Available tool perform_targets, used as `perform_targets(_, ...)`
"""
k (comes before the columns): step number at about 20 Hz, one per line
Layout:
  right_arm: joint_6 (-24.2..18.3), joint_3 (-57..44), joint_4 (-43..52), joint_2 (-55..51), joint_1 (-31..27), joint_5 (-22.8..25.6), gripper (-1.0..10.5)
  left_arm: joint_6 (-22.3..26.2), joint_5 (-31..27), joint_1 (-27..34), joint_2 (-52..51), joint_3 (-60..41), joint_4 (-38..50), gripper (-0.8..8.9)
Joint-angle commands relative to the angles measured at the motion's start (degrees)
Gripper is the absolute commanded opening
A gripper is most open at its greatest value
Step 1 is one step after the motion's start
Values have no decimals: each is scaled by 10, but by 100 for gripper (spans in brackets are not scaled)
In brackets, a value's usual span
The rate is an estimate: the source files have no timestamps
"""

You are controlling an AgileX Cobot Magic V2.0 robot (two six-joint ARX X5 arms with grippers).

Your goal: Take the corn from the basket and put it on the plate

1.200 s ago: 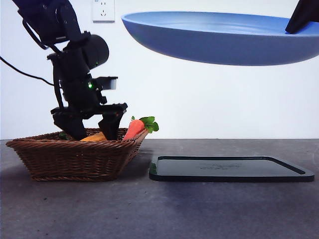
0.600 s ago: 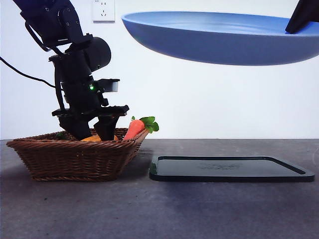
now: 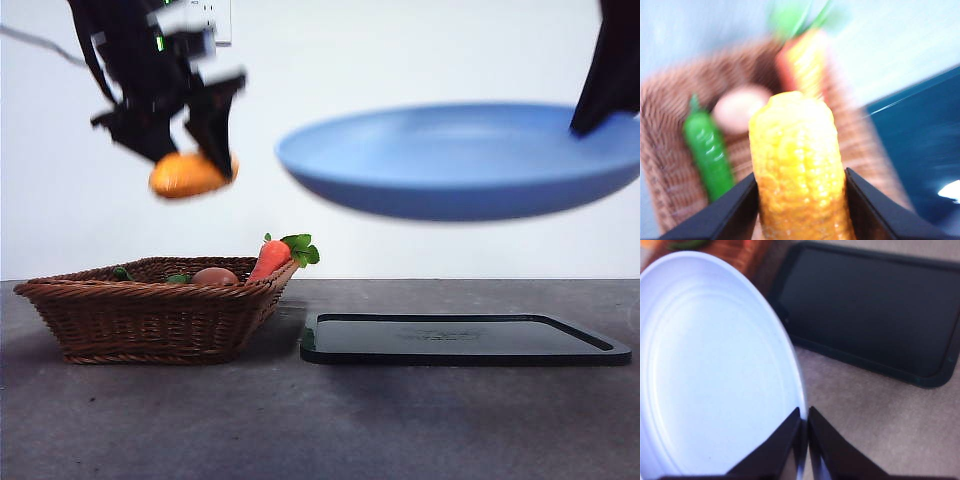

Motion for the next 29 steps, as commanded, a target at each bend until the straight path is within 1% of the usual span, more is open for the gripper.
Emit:
perform_targets(1,15,13,37,49,1,-3,2,-29,52,-9,-29,15,-4,205)
perform_targets(4,37,13,93,114,1,-11,2,-39,145,-34,-61,15,-28,205)
perform_targets(5,42,13,109,132,1,-19,2,-39,166,-46,-61,14,-38,206)
perform_targets(6,53,13,127,154,1,-36,2,-37,175,-63,-60,12,-45,206)
perform_targets(8,65,13,151,185,0,-52,2,-23,174,-102,-49,10,-45,206)
perform_targets(10,70,13,157,200,0,-59,2,-8,172,-139,-31,10,-38,206)
perform_targets(12,70,13,158,202,-2,-66,2,0,151,-166,-8,10,-39,206)
perform_targets(15,70,13,158,202,-7,-73,2,24,127,-196,34,10,-38,206)
perform_targets(17,70,13,156,202,-14,-84,2,29,106,-212,57,10,-34,209)
perform_targets(18,70,13,156,202,-15,-85,2,29,97,-217,64,10,-32,224)
perform_targets(21,70,13,156,202,-15,-86,2,40,54,-229,75,10,-31,313)
perform_targets(22,70,13,155,202,-15,-86,2,42,44,-231,75,10,-31,320)
perform_targets(29,69,13,142,202,-15,-86,2,40,43,-237,73,12,-40,332)
